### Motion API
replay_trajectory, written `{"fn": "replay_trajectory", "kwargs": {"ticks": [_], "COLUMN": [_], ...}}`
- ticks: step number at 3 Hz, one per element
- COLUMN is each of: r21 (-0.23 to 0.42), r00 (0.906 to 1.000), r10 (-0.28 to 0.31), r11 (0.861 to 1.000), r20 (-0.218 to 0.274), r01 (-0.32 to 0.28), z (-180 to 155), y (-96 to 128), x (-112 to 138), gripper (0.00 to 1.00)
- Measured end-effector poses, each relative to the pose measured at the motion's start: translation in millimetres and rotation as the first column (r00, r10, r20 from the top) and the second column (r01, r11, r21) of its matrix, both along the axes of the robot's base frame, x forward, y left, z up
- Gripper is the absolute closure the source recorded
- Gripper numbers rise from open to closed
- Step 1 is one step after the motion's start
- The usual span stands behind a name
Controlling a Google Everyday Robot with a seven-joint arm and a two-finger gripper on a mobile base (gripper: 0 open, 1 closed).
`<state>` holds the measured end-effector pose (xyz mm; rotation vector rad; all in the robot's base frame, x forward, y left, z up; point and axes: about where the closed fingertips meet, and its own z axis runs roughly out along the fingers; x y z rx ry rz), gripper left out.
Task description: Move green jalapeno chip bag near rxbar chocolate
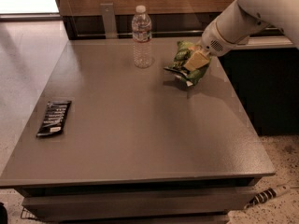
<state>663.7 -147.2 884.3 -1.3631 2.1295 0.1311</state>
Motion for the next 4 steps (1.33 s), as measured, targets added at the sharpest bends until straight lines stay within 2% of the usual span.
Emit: {"fn": "replay_trajectory", "kwargs": {"ticks": [1,2,3,4], "r21": [-0.05,-0.063,-0.059,-0.059], "r00": [0.9976,0.9914,0.972,0.9386], "r10": [-0.012,0.037,0.162,0.272], "r11": [0.999,0.998,0.986,0.962], "r20": [0.068,0.125,0.17,0.212], "r01": [0.015,-0.029,-0.154,-0.265], "z": [26.8,45.4,54.1,53.9], "y": [-1.5,11.3,45.0,89.7], "x": [-42.5,-75.9,-97.0,-106.3], "gripper": [1.0,1.0,1.0,1.0]}}
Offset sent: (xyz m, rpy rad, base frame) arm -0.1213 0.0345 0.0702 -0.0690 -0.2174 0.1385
